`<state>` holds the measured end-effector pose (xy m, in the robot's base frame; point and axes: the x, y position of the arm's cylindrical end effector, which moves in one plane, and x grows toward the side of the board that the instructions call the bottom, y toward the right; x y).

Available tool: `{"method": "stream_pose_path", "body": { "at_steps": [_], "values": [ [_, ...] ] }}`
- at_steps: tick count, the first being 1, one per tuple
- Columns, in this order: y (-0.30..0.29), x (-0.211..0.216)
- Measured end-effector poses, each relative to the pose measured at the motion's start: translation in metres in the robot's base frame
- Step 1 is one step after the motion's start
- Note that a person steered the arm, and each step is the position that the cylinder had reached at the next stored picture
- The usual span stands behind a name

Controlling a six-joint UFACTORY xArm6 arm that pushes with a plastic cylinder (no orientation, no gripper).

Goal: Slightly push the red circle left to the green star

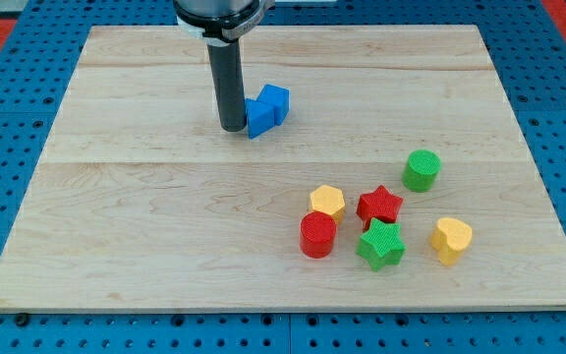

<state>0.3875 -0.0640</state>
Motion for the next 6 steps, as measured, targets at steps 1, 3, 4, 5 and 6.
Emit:
{"method": "stream_pose_path", "body": {
  "at_steps": [1,3,4,5,6],
  "values": [
    [-0.004,0.022],
    [0.029,0.089],
    [0.036,0.126],
    [0.04,0.146],
    [0.072,0.152]
  ]
}}
